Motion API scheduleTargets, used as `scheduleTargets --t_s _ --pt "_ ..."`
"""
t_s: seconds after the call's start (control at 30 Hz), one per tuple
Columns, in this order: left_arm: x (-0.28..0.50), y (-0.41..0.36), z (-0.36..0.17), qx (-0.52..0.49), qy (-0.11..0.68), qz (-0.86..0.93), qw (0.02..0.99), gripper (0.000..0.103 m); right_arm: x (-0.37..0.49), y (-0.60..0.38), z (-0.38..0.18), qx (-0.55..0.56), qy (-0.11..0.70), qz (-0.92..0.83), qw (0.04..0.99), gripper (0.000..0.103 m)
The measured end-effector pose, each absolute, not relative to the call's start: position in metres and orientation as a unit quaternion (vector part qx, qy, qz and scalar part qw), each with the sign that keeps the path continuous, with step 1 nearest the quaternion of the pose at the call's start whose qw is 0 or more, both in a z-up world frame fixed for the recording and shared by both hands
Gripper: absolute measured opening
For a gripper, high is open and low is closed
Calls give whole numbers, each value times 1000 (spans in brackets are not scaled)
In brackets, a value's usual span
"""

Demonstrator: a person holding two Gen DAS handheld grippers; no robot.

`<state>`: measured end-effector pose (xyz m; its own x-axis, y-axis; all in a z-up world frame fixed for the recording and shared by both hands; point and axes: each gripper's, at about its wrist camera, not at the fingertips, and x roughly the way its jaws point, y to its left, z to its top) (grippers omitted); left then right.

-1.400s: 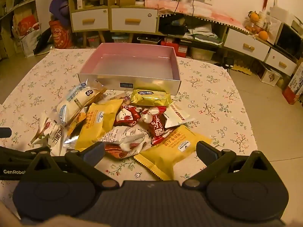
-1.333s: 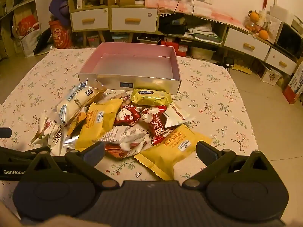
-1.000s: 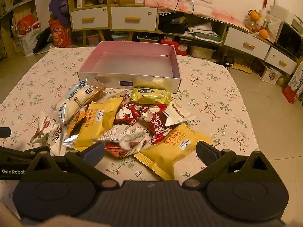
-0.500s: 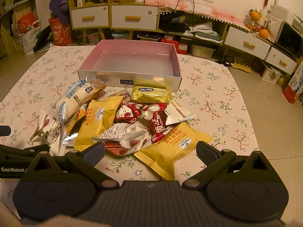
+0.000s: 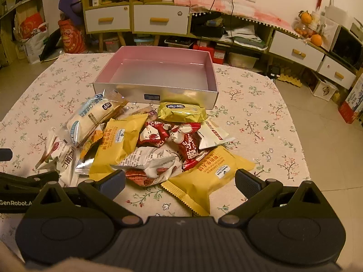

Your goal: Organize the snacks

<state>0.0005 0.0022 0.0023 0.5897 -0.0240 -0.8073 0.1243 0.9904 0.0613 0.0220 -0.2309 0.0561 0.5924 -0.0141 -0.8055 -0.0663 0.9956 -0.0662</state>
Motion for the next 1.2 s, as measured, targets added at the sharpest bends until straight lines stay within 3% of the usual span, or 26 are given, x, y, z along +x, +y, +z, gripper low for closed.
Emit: scheduleTargets --t_s 0.37,0.7,1.0,1.2 --pt "17 8 13 112 442 -56 888 103 28 -235 73 -89 414 15 906 103" --pt "44 15 6 94 477 -114 866 103 51 -233 67 -27 438 110 892 102" --pt "65 22 -1 63 484 -160 858 102 68 -236 52 9 487 108 867 91" --pt "87 30 0 23 478 -183 859 99 85 -249 58 78 482 105 866 75"
